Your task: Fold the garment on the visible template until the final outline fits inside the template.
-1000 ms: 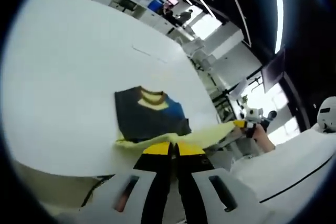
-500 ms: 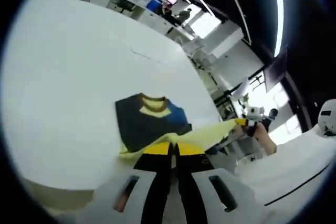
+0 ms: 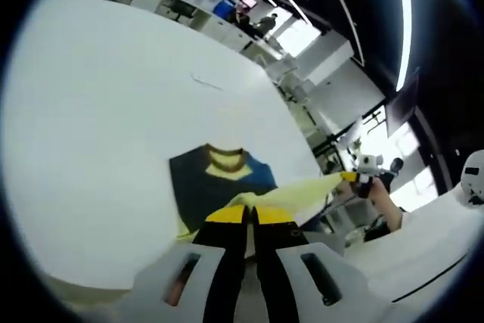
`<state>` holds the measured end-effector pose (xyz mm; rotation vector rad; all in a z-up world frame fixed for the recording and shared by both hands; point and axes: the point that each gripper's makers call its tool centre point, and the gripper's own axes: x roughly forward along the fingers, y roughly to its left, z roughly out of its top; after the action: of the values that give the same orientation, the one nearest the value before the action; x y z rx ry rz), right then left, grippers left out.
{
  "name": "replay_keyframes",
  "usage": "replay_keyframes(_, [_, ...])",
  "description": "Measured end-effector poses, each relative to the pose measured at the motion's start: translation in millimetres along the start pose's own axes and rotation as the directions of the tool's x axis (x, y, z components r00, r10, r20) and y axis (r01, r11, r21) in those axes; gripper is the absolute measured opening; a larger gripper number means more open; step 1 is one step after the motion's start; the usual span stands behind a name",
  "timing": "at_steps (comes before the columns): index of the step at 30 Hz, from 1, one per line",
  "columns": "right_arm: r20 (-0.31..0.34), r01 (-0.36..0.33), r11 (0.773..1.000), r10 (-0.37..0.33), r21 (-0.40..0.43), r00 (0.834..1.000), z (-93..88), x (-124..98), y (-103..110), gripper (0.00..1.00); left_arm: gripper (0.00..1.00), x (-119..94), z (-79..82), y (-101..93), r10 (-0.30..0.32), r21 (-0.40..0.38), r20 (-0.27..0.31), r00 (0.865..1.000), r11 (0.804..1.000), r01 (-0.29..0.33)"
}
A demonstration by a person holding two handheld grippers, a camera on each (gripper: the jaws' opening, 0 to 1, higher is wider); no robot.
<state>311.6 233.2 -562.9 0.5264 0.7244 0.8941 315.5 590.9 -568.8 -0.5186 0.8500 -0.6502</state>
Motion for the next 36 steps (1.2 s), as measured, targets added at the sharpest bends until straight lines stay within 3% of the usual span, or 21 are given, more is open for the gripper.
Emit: replay_keyframes(36, [-0.003, -0.006, 1.0, 0.006, 0.029, 1.0, 19.6, 20.7, -23.2, 0.02, 0.0, 22.2, 23.8, 19.4, 0.019, -0.003, -0.025, 1.0, 1.0, -0.019])
